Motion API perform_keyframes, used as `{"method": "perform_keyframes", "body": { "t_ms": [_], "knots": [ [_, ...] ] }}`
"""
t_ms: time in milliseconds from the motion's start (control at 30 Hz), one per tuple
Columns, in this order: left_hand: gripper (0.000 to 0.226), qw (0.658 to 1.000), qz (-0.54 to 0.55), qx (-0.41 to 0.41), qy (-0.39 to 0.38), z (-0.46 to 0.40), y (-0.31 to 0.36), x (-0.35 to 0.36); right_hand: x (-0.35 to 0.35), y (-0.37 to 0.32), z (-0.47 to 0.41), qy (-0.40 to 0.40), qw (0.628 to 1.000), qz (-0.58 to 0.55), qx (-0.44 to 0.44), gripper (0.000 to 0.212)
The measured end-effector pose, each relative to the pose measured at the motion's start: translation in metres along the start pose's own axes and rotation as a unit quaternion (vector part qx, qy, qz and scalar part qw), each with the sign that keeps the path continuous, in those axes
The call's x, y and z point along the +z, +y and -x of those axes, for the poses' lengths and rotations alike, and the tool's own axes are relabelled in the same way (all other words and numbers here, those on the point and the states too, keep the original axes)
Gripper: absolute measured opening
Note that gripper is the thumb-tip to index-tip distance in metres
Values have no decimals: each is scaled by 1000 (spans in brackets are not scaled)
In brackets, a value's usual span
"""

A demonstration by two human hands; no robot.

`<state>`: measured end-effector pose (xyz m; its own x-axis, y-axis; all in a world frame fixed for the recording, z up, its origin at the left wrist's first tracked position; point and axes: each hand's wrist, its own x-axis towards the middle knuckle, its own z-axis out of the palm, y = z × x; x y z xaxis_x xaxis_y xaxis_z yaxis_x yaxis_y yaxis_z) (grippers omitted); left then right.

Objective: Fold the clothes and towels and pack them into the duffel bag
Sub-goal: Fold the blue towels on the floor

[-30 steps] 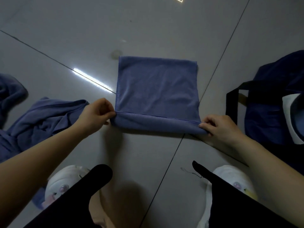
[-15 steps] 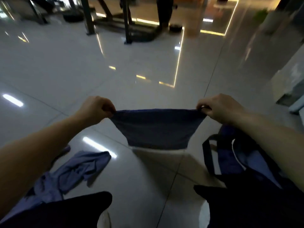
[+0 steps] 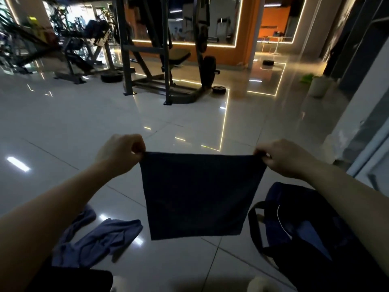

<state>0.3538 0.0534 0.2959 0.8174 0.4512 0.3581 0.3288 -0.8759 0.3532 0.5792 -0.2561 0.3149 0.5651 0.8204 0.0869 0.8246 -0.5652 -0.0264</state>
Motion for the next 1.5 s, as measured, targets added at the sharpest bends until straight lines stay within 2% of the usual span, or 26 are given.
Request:
{"method": "perform_keyframes", "body": {
  "t_ms": [67,100,167,233,300,367,433,567,633,700,767,833,900,967,1100,1167,1267,1433,1500],
  "knots": [
    [8,999,22,16,29,0,-1,-10,-11,6,2,88,994,-59,0,17],
    [8,999,26,16,15,2,-2,-12,-12,9,3,97,993,-68,3,16],
    [9,997,-2,26,-69,8,-3,-6,-6,8,4,26,1000,-12,11,16],
    [8,984,-82,53,-148,10,-1,6,8,4,0,-67,995,68,4,15],
    [7,983,-103,67,-137,5,2,10,8,-2,-5,-62,995,81,-10,15],
    [7,991,-75,68,-82,2,-3,8,2,-1,-8,7,998,55,-17,15],
    [13,995,-47,55,-72,3,-11,5,1,5,-6,54,998,25,-22,16],
    [22,986,-53,42,-154,8,-11,9,11,7,-3,-37,996,75,-34,18],
    [25,989,-54,51,-124,4,-8,10,10,11,-6,9,997,75,-35,19],
    [22,994,-23,26,-106,2,-9,7,12,18,-7,58,997,42,-26,18],
    [17,990,2,-9,-139,4,-8,5,17,17,-5,5,999,41,-18,18],
    [14,983,-56,1,-175,6,-7,9,20,13,-4,-39,997,66,-23,19],
    [13,975,-151,27,-163,7,-7,11,15,11,-7,2,997,65,-29,21],
    [14,969,-193,38,-147,7,-8,9,12,10,-8,22,997,62,-32,22],
    [18,964,-203,56,-163,7,-7,9,13,3,-2,-51,996,73,-24,22],
    [22,966,-169,27,-192,8,-8,11,11,4,0,-62,997,51,-16,19],
    [26,963,-99,-11,-249,11,-6,14,11,3,7,-121,992,-16,-7,11],
    [22,915,-4,-55,-401,15,6,14,14,6,17,-219,973,-67,21,5],
    [21,900,56,-66,-428,18,9,13,10,11,24,-255,959,-117,46,9]
  ]
}}
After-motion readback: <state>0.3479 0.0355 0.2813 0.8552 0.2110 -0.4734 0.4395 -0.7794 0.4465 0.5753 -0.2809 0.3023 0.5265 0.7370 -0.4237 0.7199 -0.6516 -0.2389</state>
